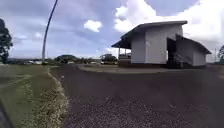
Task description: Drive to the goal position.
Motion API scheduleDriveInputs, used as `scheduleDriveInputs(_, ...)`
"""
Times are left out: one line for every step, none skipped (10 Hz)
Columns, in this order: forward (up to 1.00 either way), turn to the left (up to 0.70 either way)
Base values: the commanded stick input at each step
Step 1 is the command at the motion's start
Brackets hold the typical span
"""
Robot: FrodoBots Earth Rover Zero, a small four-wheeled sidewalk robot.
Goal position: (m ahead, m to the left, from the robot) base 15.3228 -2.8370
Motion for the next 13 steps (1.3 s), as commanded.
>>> scheduleDriveInputs(0.7, 0.35)
scheduleDriveInputs(0.7, 0.35)
scheduleDriveInputs(0.7, 0.35)
scheduleDriveInputs(0.7, 0.35)
scheduleDriveInputs(0.7, 0.35)
scheduleDriveInputs(0.7, 0.35)
scheduleDriveInputs(0.7, 0.35)
scheduleDriveInputs(0.7, 0.35)
scheduleDriveInputs(0.7, 0.35)
scheduleDriveInputs(0.7, 0.35)
scheduleDriveInputs(0.7, 0.35)
scheduleDriveInputs(0.7, 0.35)
scheduleDriveInputs(0.7, 0.35)
